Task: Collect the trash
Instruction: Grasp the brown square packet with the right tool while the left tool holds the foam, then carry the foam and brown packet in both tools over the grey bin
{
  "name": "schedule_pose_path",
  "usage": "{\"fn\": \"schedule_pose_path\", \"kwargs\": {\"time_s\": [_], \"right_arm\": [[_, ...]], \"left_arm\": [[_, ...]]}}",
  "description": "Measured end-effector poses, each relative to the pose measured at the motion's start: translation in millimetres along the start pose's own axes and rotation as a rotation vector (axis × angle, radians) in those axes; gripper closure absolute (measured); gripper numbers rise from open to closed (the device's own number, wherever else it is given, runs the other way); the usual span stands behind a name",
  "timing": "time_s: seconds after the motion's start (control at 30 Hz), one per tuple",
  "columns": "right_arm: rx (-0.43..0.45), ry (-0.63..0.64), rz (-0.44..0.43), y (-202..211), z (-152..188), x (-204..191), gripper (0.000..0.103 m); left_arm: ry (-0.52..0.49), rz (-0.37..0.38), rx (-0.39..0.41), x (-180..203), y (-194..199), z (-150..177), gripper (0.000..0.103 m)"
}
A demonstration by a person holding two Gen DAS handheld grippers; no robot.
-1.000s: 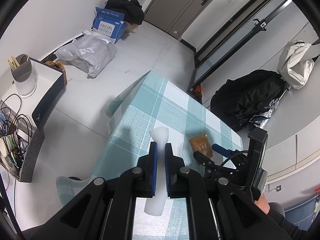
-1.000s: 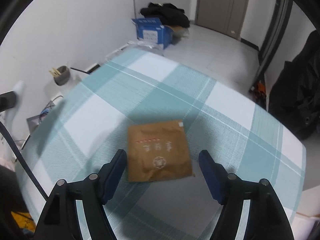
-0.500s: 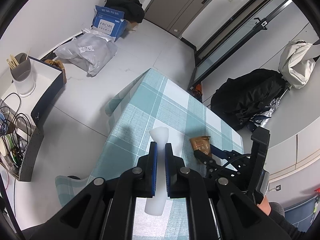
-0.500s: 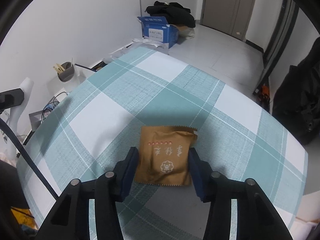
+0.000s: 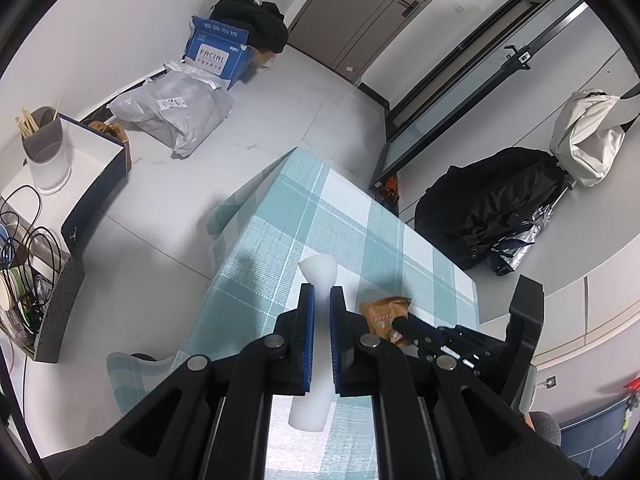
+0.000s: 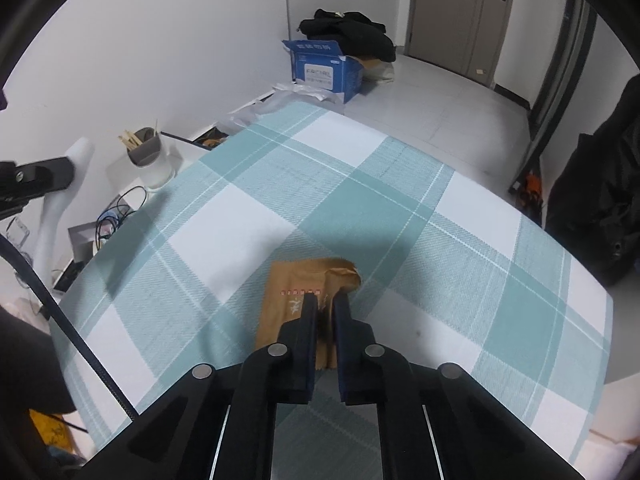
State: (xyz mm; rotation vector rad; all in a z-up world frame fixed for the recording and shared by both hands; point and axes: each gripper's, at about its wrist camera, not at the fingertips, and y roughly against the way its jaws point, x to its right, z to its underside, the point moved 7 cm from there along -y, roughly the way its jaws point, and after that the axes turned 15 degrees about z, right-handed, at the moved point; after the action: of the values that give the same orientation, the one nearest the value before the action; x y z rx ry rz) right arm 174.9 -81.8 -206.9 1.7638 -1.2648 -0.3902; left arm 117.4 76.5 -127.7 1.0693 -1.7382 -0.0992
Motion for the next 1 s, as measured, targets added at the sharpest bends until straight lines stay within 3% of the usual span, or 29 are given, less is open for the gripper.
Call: {"fn": "schedule_pose_path", "kwargs": {"time_s": [0.27,0.6,1.0], "right_arm": [[0.016,0.017,-0.007,23,8,-4,0.1],[0.071,-0.105,-0.016,79,16,38,0.1],[0.241,-0.309,0.039,204,37,163,0.1]], "left_arm": [[-0.04,0.01,0.008,18,0,0,0.1],[-0.118,0.062,-0.029,68,-17,15,0.1],[-0.226,0.218,-0.163,180,-69,48,0.1]]}}
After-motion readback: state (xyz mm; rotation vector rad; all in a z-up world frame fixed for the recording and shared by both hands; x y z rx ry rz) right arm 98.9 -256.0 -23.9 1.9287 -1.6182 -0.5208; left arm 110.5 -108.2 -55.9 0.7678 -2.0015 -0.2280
